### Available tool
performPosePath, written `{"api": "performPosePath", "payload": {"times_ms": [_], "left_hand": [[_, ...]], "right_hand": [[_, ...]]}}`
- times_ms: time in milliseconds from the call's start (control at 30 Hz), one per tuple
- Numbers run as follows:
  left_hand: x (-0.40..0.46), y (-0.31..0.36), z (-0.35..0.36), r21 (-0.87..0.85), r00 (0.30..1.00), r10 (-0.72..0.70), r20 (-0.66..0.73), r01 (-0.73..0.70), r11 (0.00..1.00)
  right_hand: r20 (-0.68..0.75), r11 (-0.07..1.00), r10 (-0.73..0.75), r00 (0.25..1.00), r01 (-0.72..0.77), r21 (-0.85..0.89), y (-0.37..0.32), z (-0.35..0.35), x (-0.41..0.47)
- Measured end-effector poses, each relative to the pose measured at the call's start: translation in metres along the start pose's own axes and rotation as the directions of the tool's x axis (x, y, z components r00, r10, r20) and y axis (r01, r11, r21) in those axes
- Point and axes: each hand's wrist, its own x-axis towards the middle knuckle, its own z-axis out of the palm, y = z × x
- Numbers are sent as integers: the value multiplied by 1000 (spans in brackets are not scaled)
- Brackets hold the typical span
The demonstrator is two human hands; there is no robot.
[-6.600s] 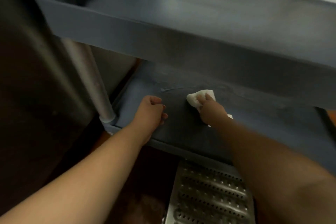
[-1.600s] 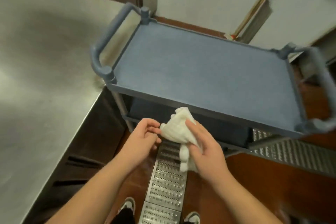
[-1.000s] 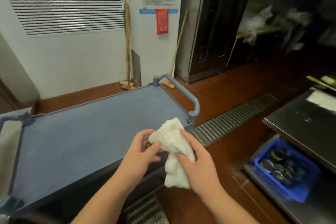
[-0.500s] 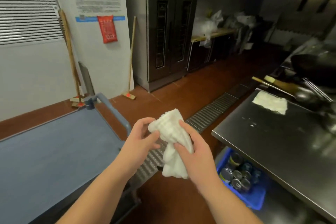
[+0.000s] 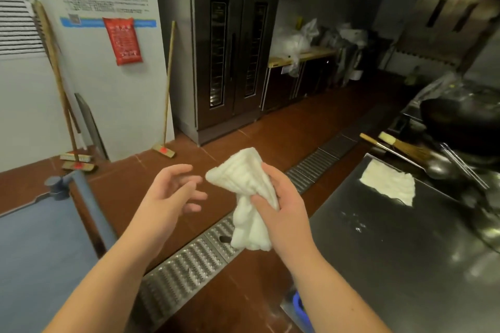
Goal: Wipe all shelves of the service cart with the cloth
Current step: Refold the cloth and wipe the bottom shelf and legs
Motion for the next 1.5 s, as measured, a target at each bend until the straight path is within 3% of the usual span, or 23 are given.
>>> {"api": "performPosePath", "payload": {"times_ms": [200,433,700,1000,1267,1500], "left_hand": [[113,-27,-44,-79,991,-52,-123,42,996],[221,-27,-87,-32,984,-69,-166,65,997],[327,-43,-117,14,957,-104,-270,112,994],[455,-41,-138,6,851,-99,-516,119,993],[534,-33,-208,61,786,-45,-616,105,993],[595,-30,-358,76,676,38,-736,26,997]], "right_hand": [[55,999,42,998,-40,-34,32,33,117],[122,987,139,983,-148,64,59,93,242],[263,983,178,948,-185,4,104,136,376],[452,999,19,892,-39,35,138,205,553],[569,998,18,822,-49,39,155,328,644],[688,999,-15,726,-15,37,146,498,705]]}}
